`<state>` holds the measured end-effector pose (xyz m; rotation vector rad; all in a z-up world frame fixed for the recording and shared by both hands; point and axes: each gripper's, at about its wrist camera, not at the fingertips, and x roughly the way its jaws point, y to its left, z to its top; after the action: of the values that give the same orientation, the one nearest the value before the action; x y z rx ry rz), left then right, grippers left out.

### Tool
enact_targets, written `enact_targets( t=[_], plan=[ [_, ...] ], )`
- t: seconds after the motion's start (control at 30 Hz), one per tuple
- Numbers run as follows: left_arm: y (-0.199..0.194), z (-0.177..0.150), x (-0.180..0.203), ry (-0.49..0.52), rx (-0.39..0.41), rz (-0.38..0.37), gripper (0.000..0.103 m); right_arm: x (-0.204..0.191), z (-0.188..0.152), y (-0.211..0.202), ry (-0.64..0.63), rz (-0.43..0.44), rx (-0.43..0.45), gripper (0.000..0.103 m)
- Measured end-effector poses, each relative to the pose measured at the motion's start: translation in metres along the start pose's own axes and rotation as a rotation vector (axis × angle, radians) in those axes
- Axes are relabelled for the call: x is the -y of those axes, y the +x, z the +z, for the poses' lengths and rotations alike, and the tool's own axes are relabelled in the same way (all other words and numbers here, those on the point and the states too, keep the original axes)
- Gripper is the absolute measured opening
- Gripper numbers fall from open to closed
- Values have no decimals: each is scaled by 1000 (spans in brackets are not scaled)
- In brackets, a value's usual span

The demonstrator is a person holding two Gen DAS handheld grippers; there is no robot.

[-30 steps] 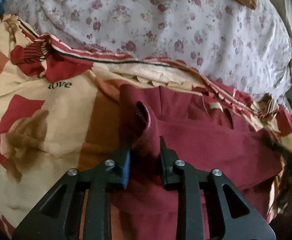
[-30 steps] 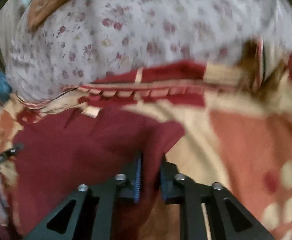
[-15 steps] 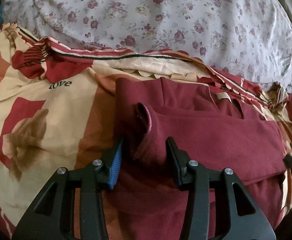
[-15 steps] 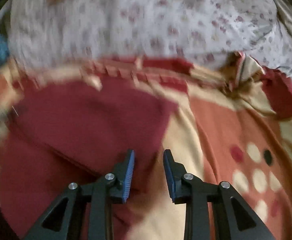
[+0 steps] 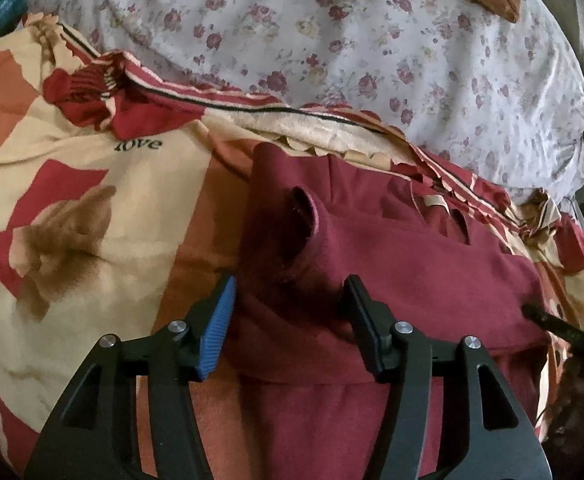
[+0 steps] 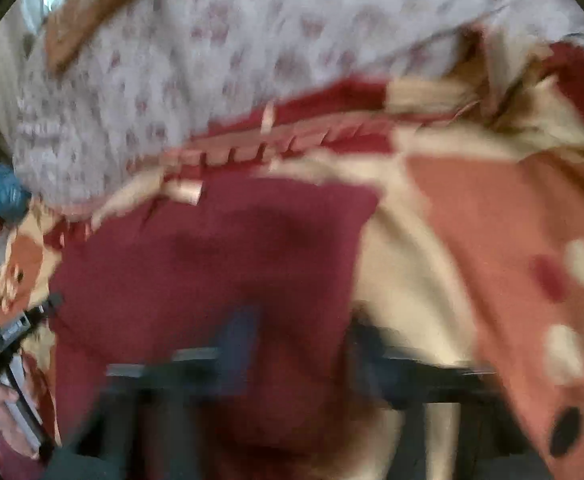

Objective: Fold small clothes
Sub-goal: 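Lay the sleeve flat on the body and open the right tool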

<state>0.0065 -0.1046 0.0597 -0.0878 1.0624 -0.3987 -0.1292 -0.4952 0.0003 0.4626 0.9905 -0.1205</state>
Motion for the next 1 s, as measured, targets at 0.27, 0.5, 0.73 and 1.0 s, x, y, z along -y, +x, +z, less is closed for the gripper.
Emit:
enact_targets(
  t=[0.27, 0.5, 0.73, 1.0],
  plan=[
    [9, -2, 4, 13, -21, 8, 68, -3, 10, 2, -121, -234, 55, 10],
    [-16, -9, -1, -1, 13, -5, 68, 8, -22, -68, -21, -18, 130, 74],
    [-56, -21, 0, -13, 70, -18, 68, -23, -46, -31, -177, -155, 78, 34],
    [-66, -64, -25, -81, 22, 3, 76, 17, -50, -33, 49, -106, 104, 25]
  ],
)
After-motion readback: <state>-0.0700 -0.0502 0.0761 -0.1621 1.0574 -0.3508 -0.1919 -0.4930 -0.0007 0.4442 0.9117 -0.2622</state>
